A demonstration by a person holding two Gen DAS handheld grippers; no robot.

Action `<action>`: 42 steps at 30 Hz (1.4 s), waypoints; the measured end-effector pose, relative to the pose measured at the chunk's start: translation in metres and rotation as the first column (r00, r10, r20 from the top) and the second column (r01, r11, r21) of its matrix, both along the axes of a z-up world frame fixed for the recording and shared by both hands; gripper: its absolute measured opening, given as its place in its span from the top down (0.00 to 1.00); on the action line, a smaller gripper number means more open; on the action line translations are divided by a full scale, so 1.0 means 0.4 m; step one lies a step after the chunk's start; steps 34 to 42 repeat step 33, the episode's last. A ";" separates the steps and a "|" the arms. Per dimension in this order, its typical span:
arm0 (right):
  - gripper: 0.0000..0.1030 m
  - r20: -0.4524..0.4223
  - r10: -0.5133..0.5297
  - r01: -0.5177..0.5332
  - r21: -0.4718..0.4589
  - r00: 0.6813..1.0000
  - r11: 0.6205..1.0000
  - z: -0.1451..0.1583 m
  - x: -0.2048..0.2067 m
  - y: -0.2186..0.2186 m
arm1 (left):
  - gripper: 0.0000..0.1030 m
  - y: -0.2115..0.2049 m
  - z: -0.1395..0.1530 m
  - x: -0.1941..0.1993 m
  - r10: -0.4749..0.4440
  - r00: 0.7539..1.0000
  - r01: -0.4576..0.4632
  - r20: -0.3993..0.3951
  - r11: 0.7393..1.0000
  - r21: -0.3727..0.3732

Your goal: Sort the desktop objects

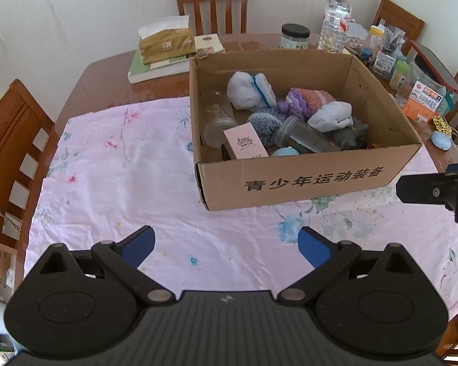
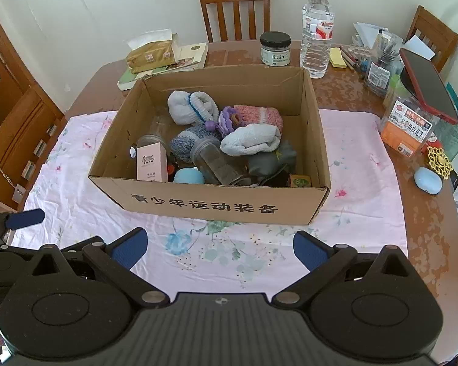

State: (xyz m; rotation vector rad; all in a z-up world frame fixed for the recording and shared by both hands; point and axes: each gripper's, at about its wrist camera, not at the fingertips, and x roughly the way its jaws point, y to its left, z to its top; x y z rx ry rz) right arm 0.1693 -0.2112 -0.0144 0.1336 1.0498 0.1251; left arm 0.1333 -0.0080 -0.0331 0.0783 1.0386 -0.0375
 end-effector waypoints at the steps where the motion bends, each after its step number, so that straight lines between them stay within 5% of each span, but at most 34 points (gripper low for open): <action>1: 0.00 -0.002 -0.004 0.004 0.003 1.000 1.000 0.000 0.001 -0.001 | 0.03 0.000 0.001 0.000 0.001 1.000 -0.001 -0.003 1.000 0.001; 42: 0.00 -0.021 0.016 -0.015 0.010 1.000 1.000 -0.007 -0.002 0.011 | 0.03 -0.002 0.008 0.016 0.020 1.000 -0.020 -0.023 1.000 0.001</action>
